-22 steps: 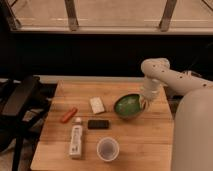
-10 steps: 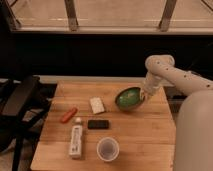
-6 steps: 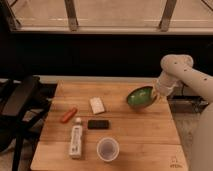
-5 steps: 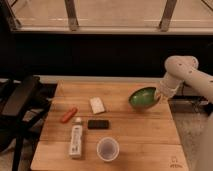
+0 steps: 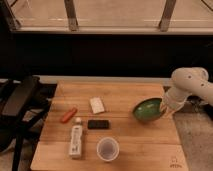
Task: Drag the ceramic bowl in a circle
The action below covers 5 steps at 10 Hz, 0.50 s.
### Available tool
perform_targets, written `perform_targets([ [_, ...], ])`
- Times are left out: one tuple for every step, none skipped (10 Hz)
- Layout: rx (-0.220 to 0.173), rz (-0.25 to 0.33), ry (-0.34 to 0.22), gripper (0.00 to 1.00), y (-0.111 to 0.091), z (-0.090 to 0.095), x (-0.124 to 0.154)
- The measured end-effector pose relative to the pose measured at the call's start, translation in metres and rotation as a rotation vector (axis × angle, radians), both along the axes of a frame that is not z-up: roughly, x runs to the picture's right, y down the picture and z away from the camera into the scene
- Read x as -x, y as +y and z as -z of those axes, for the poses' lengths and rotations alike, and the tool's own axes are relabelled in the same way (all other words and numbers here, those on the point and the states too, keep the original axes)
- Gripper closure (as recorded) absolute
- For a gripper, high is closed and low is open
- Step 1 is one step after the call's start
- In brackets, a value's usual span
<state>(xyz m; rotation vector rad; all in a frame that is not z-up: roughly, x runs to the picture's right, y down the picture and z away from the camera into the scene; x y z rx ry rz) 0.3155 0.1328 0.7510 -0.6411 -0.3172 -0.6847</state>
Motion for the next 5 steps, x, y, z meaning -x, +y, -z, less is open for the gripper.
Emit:
perform_targets([
  [0.002,0.017,0.003,1.0,-0.002,-0.002,0.009],
  [0.003,0.03,0.001,1.0,-0.007,-0.006,0.022],
  [0.001,0.047,-0.007,1.0,-0.014,-0.011,0.036],
  [0.006,0.056,-0.014,1.0,-0.014,-0.012,0.044],
  [0.011,0.071,-0.008,1.0,-0.011,-0.01,0.042],
])
